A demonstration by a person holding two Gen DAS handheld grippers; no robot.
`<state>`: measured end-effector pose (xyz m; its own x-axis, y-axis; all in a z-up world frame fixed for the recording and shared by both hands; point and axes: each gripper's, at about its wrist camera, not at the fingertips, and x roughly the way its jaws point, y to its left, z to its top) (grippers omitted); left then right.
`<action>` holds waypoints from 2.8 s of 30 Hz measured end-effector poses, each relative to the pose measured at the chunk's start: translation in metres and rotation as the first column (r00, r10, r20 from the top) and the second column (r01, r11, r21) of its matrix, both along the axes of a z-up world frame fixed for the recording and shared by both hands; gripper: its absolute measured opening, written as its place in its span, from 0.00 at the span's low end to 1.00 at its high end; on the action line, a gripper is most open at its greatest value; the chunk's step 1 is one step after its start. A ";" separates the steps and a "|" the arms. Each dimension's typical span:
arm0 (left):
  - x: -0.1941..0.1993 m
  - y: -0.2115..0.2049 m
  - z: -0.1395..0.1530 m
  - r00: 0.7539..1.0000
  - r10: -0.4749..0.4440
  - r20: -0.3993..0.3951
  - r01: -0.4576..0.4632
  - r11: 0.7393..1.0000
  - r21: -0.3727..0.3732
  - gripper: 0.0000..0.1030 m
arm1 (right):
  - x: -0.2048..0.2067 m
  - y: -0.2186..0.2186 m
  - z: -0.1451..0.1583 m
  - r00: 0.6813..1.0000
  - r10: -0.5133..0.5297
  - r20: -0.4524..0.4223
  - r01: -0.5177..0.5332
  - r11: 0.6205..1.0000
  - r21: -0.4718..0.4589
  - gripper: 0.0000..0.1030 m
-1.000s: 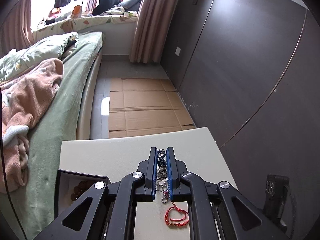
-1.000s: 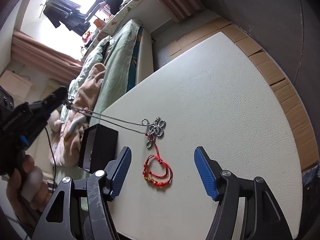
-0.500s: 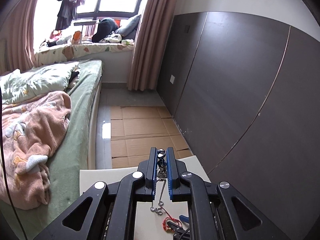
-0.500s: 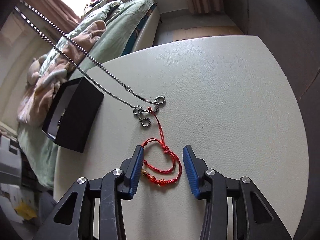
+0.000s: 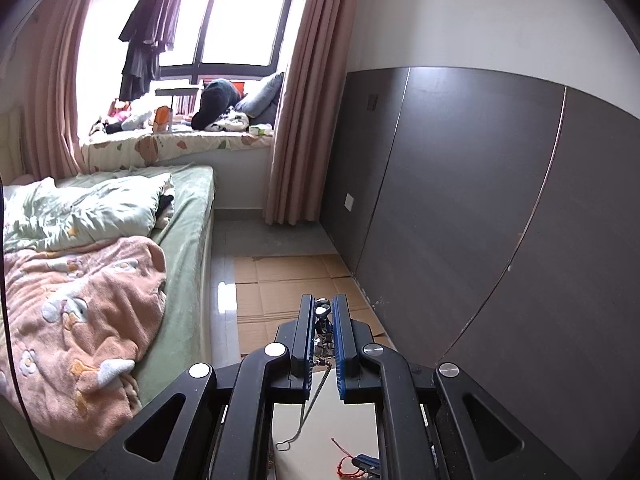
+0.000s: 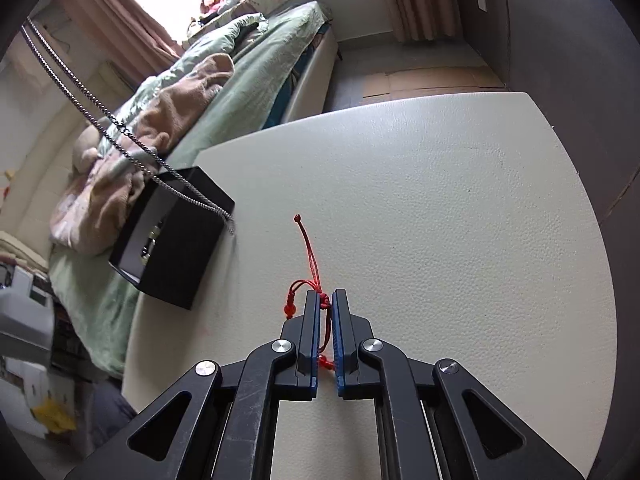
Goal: Organize jewelry
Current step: 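Lift the silver chain with the left tool while the right tool grasps its red cord, then lower the chain and red cord into the black box with both tools and open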
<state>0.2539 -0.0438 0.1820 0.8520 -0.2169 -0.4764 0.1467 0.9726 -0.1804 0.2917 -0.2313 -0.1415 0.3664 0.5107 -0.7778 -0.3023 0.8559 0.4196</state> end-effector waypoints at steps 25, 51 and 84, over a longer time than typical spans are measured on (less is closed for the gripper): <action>-0.017 0.050 0.027 0.995 0.077 0.063 -0.080 0.996 0.049 0.08 | -0.017 0.039 0.076 0.979 0.008 0.202 -0.109 0.862 0.494 0.07; 0.027 0.074 -0.156 0.971 0.073 -0.229 -0.078 0.997 -0.013 0.09 | -0.006 0.050 0.077 0.982 -0.040 0.185 -0.074 0.816 0.573 0.07; -0.053 0.140 -0.180 0.955 0.126 -0.269 -0.174 0.971 -0.164 1.00 | -0.016 0.088 0.073 0.991 -0.033 0.128 0.003 0.975 0.224 1.00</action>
<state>0.2008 0.0965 0.0020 0.7367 -0.1998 -0.6460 -0.0730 0.9262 -0.3698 0.2753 -0.1434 -0.0685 0.4677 0.6579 -0.5902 -0.3522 0.7512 0.5583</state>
